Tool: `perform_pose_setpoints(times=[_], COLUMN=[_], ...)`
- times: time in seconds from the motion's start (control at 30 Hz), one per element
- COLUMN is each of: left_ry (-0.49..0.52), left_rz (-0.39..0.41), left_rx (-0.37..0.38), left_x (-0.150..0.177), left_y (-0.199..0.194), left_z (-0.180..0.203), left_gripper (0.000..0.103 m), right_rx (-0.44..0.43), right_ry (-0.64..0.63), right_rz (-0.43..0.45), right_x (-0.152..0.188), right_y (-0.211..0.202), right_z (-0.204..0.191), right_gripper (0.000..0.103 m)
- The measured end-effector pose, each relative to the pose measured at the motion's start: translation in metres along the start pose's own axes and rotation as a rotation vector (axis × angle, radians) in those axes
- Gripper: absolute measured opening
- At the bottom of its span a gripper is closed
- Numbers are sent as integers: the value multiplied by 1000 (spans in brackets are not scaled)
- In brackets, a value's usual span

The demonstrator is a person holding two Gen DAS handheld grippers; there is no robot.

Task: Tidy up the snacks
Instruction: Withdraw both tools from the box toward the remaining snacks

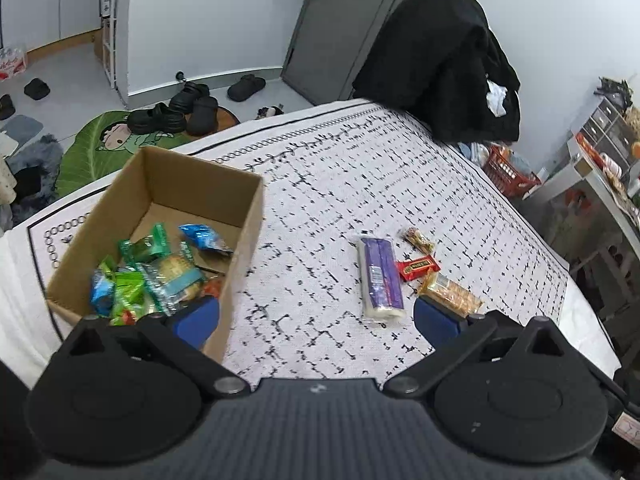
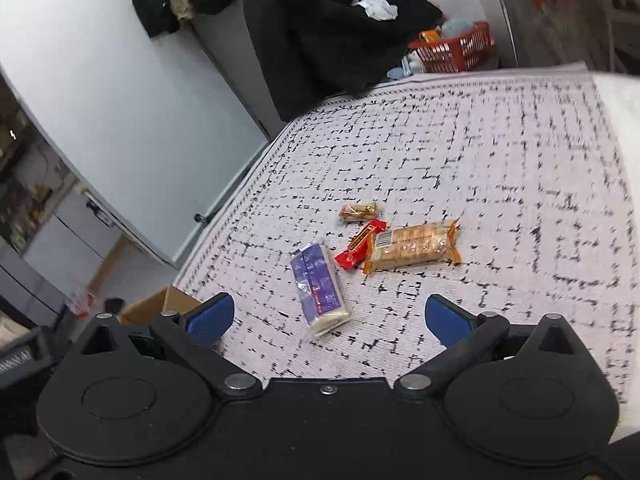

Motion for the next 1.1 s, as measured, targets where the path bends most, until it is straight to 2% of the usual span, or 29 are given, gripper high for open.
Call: perform_pose_setpoints(times=[0.23, 0.33, 0.5, 0.67, 0.73, 0.83, 1.0, 1.1], left_ry=[9, 20, 34, 31, 34, 43, 35, 40], left_rz=[-22, -20, -38, -71, -78, -81, -104, -117], left_rx=[5, -8, -37, -58, -53, -50, -48, -47], left_x=[3, 2, 0, 2, 1, 1, 1, 4], left_y=[30, 44, 69, 93, 101, 113, 136, 148], left_z=[25, 34, 44, 51, 55, 61, 71, 79], left_gripper=[103, 103, 102, 101, 101, 100, 95, 92], right_rx=[19, 20, 30, 31, 15, 49, 52, 53], right_ry=[99, 138, 109, 147, 147, 121, 165, 173], right_rz=[34, 15, -11, -73, -82, -89, -119, -118], right_x=[-12, -17, -22, -22, -25, -32, -36, -37], right_y=[10, 20, 38, 60, 67, 77, 92, 96], right_z=[29, 41, 45, 59, 62, 68, 86, 89], right_gripper=[101, 97, 96, 95, 90, 86, 71, 70])
Point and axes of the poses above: each gripper's, at about its wrist camera, not at the fingertips, and y roughly the way its jaws point, z to its right, x to its underside, the point moved 4 cm from there along y, roughly the way its jaws point, and after that the axes turned 3 degrees about y, right-handed, at the moved point
